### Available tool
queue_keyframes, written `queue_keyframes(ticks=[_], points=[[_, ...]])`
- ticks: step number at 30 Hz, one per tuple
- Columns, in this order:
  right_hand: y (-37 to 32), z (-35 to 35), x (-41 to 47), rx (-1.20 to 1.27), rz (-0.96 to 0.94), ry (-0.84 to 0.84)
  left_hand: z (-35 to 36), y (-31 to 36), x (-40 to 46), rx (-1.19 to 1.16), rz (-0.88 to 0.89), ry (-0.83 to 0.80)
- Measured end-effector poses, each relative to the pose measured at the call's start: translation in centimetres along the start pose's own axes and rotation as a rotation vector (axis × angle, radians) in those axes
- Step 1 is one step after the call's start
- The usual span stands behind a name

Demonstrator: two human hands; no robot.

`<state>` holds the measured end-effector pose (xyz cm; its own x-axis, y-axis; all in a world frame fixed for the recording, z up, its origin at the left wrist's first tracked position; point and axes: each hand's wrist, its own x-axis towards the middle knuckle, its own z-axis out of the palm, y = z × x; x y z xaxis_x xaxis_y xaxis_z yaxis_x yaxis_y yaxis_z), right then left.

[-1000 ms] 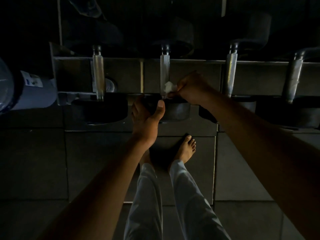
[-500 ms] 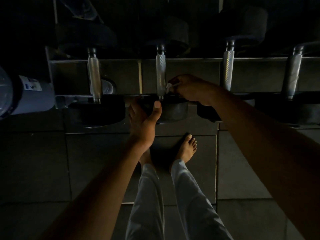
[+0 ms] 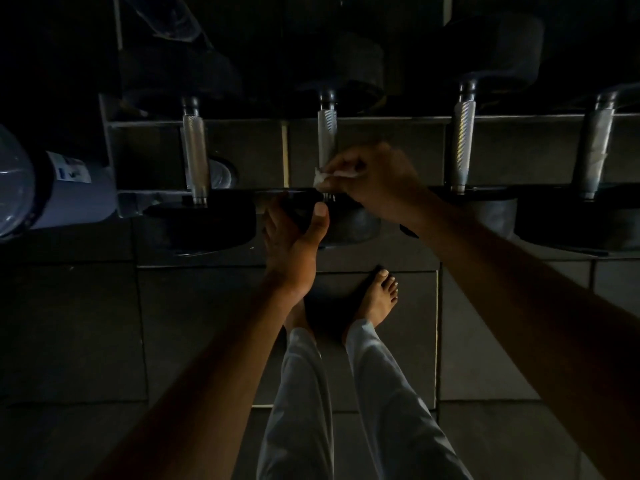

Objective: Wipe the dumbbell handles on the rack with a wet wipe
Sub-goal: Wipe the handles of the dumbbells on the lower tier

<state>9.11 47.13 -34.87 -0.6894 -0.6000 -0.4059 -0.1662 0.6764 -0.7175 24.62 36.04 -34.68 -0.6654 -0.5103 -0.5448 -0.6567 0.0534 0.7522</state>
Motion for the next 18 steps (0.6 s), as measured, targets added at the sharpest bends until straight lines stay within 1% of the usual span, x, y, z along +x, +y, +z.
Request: queue_keyframes(ticks=[2,6,9,13,18], points=[[0.1,-0.1,0.3,-0.133,-0.100,-0.008,0.0,-0.1,0.3,-0.008,-0.005,0.010],[0.6,-0.9,1.0,-0.235,-0.159,-0.090,0.1,-0.1,0.2,-0.001,-0.001,0.031],[0.6,-0.9,1.3,-0.282,-0.192,-0.064,0.1,-0.2,0.1,0.001,0.019,0.031],[0.8,-0.3,2.2,-0.263,-0.240,0.148,0.2,-0.6,0.3,-0.006,0.042,0.040],[0.1,-0.6,4.7,-0.188,-0.155,0.455,0.4,-1.2,0.4,-0.003,0.035,0.030]])
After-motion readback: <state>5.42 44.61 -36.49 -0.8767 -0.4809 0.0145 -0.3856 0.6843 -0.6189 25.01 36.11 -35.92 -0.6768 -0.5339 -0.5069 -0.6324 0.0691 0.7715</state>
